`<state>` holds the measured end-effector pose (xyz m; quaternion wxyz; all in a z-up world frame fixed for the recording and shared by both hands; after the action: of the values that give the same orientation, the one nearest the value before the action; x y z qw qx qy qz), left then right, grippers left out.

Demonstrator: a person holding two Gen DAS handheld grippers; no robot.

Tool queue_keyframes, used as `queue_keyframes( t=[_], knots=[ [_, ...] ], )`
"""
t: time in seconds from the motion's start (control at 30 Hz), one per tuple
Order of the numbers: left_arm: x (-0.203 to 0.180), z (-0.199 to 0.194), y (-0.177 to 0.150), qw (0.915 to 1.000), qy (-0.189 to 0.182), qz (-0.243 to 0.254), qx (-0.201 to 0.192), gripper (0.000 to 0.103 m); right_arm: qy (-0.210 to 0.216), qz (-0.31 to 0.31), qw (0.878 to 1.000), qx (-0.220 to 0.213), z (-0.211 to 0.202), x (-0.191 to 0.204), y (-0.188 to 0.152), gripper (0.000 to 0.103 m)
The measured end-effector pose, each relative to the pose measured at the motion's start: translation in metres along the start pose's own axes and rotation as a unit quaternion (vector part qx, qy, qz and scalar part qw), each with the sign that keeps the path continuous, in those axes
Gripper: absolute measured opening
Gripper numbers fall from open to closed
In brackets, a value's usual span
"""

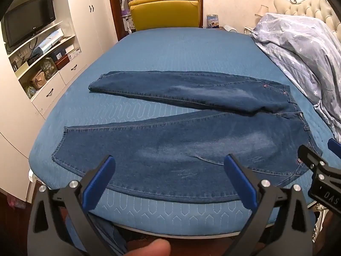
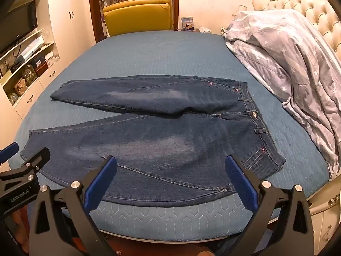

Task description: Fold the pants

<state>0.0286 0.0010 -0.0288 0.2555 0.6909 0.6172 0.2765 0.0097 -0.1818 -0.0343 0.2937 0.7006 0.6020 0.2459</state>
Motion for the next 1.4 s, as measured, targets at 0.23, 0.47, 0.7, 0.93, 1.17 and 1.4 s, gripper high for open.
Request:
queue_keyframes(
  t=[0.23, 0.47, 0.7, 0.93, 1.17, 1.4],
  knots=[
    [0.0, 0.0008, -0.0001, 1.0, -0.002, -0.001, 0.001, 0.102, -0.001, -0.001, 1.0, 0.002, 0.0013, 0.0002, 0.0009, 0.098],
    [0.0, 0.001, -0.0005, 1.0, -0.005, 0.0, 0.001, 0.102, -0.002, -0.001, 1.0, 0.003, 0.0012, 0.0001, 0.0009, 0.098],
    [-0.0008, 0.001, -0.0008, 1.0, -0.005, 0.0, 0.0, 0.102, -0.001, -0.001, 1.0, 0.004, 0.0009, 0.0014, 0.0003, 0.098],
    [-0.0013, 0.002, -0.0028, 1.0, -0.004, -0.001, 0.003, 0.102, 0.0, -0.002, 1.0, 0.004, 0.0006, 0.0024, -0.0009, 0.098],
    [-0.002, 0.0029, -0.0025, 1.0, -0.005, -0.001, 0.005, 0.102, 0.001, -0.002, 1.0, 0.005, 0.0011, 0.0018, -0.0016, 0.098],
    [-0.0023, 0.0032, -0.0029, 1.0, -0.005, -0.001, 0.005, 0.102, 0.002, -0.001, 1.0, 0.006, 0.0015, 0.0007, -0.0028, 0.098]
  ],
)
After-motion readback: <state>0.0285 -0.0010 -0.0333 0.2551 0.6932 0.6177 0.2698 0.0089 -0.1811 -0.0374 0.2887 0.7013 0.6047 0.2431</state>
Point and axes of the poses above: each gripper's, at about its wrist camera, not at the fingertips, and z roughly the way its jaws point, x to its left, y to its top, the point moved 4 cm from there along z, roughly the way its jaws point, and after that the axes turned 4 degrees about -x, right-handed, at the moved point
